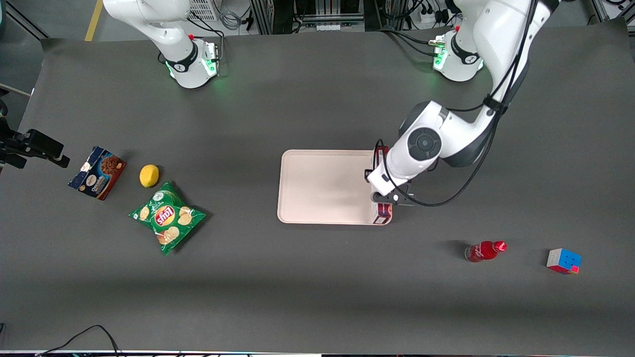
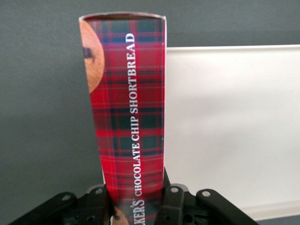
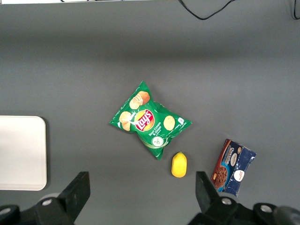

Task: Place red cookie box on tray
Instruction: 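Carry the box over the tray and lower it onto the tray's rim area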

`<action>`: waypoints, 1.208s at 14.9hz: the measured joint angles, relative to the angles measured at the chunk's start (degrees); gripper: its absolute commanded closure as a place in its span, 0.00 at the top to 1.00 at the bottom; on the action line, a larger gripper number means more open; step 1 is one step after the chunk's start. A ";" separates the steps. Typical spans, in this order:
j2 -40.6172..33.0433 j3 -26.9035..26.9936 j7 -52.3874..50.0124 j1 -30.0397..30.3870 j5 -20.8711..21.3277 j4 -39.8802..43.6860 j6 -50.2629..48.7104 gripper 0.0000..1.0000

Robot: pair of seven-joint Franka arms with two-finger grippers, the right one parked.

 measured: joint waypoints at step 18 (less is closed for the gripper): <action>4.17 0.10 -5.67 -0.50 0.64 0.75 -1.44 0.72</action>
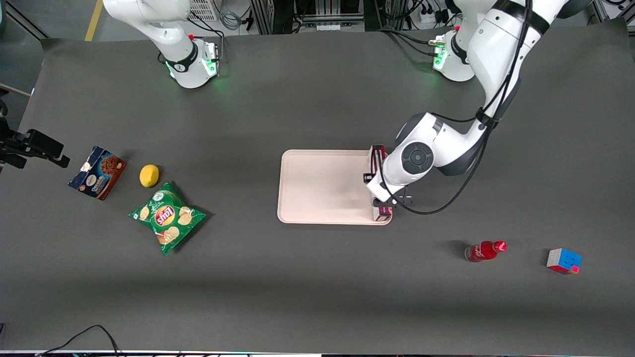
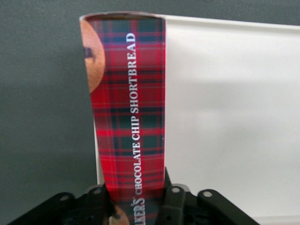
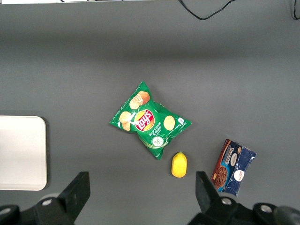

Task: Place red cookie box on tray
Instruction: 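Carry the box over the tray and lower it onto the tray's rim area, then open the left gripper to release the box on the tray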

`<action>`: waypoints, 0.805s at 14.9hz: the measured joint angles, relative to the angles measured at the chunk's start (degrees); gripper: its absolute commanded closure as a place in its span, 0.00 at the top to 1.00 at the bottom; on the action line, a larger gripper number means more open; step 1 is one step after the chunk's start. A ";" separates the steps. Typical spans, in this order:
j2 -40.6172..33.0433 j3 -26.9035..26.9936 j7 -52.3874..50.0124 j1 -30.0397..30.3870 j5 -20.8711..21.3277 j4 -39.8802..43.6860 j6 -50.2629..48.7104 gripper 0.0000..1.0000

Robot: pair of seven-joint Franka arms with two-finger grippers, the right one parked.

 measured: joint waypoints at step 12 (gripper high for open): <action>-0.90 -0.11 -0.42 -0.14 0.30 3.20 -0.64 1.00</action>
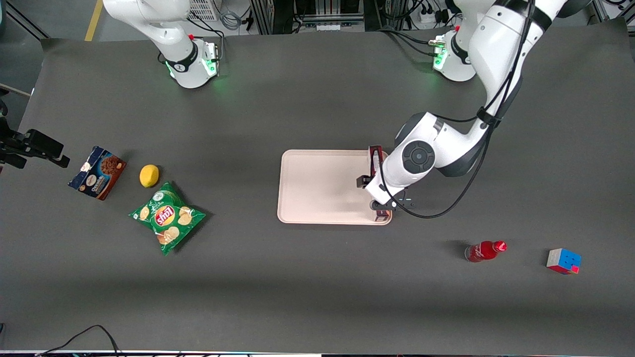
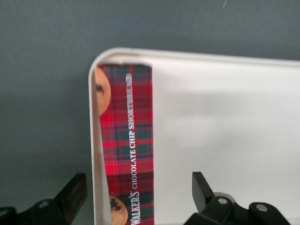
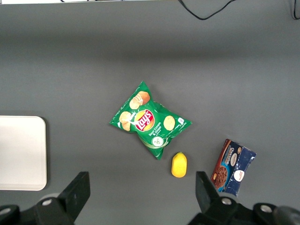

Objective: Place red cookie box on tray

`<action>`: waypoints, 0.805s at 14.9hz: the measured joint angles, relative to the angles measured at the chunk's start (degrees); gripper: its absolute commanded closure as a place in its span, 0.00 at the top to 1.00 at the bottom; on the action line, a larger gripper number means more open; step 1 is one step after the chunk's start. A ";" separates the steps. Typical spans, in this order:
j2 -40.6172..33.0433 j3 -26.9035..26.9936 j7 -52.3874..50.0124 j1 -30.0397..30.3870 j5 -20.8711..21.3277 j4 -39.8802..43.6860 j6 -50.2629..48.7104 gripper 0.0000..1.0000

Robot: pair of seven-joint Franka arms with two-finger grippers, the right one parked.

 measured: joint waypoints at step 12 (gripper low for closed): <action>-17.33 4.31 19.07 10.21 2.19 7.81 -20.90 1.00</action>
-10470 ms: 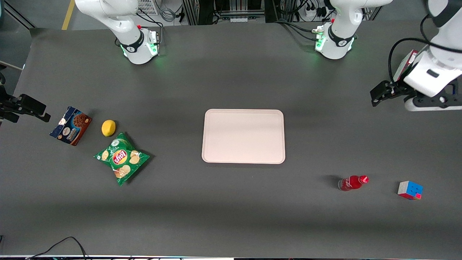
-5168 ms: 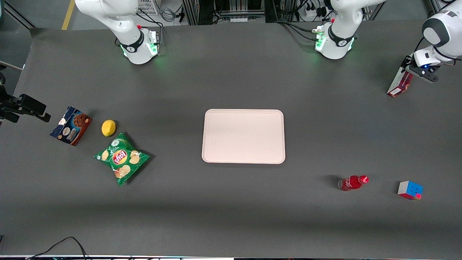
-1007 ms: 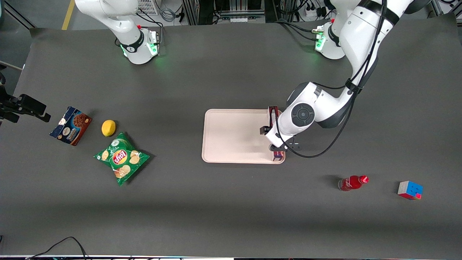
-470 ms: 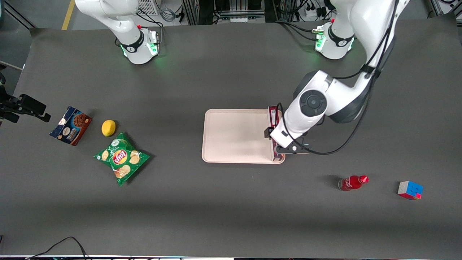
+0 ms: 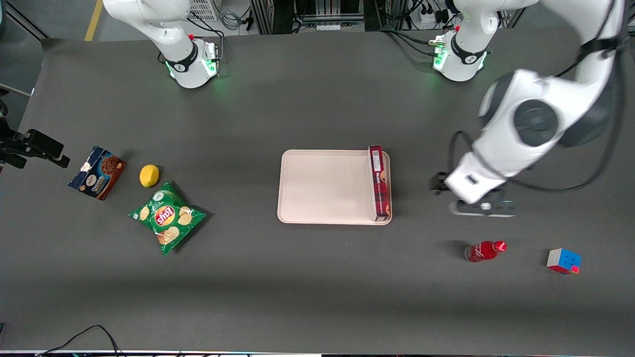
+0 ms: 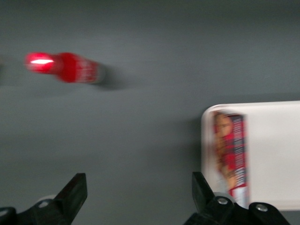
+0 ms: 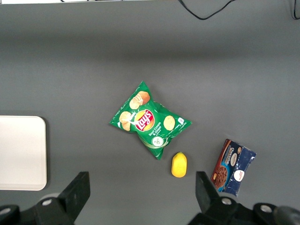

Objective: Place red cookie box on tray

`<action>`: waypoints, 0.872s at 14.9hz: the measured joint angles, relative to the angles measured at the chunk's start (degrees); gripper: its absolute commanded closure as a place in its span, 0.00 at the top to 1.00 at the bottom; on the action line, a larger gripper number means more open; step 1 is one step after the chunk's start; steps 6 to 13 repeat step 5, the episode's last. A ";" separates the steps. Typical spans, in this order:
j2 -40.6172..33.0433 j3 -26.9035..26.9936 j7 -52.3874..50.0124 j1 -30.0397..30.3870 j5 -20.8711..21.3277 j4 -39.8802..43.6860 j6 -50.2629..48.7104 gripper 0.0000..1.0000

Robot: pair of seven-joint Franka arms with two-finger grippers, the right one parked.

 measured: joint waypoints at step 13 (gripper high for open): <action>-9.67 8.63 12.58 1.45 -1.78 -1.64 -6.82 1.00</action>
